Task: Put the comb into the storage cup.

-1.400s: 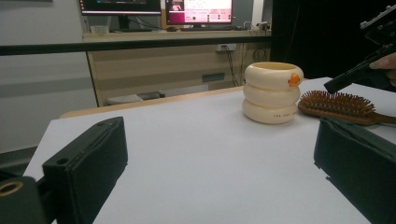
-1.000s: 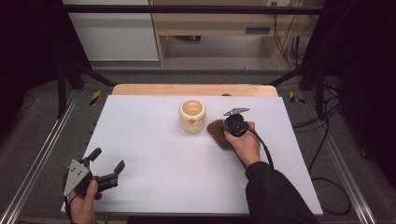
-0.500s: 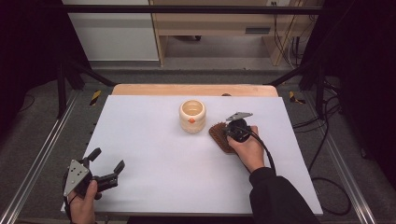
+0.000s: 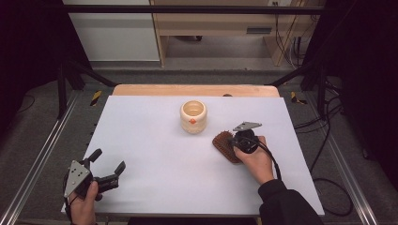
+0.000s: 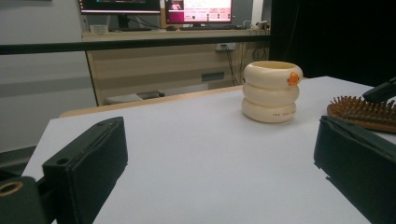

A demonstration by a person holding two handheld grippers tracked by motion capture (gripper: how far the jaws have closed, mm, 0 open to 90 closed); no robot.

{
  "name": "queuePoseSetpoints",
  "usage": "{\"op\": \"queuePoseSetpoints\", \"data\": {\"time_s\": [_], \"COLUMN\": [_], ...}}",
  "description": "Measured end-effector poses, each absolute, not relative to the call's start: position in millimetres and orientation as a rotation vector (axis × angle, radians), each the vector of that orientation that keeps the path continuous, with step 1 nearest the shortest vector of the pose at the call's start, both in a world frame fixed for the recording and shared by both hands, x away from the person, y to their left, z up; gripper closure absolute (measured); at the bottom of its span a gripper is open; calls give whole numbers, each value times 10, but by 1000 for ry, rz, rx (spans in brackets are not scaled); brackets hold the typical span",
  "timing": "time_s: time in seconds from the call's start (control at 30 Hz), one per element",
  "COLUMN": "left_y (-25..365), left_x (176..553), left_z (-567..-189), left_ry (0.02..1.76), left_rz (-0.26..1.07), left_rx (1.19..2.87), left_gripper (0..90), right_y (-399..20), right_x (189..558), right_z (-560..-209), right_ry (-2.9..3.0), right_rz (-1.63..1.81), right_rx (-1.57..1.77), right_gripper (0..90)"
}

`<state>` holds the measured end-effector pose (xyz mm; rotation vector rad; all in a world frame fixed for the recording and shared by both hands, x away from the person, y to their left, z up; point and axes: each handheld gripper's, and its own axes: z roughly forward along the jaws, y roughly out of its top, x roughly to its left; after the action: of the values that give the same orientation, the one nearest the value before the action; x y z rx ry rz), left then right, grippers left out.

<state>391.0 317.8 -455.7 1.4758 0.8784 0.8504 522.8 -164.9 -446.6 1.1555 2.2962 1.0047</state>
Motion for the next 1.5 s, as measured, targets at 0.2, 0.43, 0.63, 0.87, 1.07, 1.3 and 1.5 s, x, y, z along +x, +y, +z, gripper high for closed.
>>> {"op": "queuePoseSetpoints", "data": {"time_s": [0.2, 0.43, 0.63, 0.87, 1.07, 1.3, 1.5], "left_y": [3176, 3182, 3180, 3178, 3184, 3156, 3172], "left_x": [3915, 3918, 3912, 3911, 3915, 3899, 3897], "left_z": [-4561, -4561, -4558, -4560, -4563, -4559, -4557], "left_ry": [880, 880, 880, 881, 882, 868, 879], "left_rz": [848, 847, 850, 849, 847, 851, 854], "left_rx": [1478, 1479, 1478, 1480, 1479, 1494, 1489], "left_gripper": [27, 27, 27, 26, 26, 26, 24], "right_y": [-1684, -1769, -1814, -1835, -1890, -1939, -1954], "right_x": [5128, 5103, 5112, 5108, 4968, 4747, 4615], "right_z": [-4448, -4451, -4447, -4396, -4277, -4172, -4125], "right_ry": [2304, 2288, 2277, 2249, 2247, 2296, 2326], "right_rz": [985, 975, 978, 1060, 1085, 1135, 1110], "right_rx": [1139, 1142, 1169, 1162, 1135, 1091, 1102], "right_gripper": [900, 900, 900, 900, 900, 760, 491]}}
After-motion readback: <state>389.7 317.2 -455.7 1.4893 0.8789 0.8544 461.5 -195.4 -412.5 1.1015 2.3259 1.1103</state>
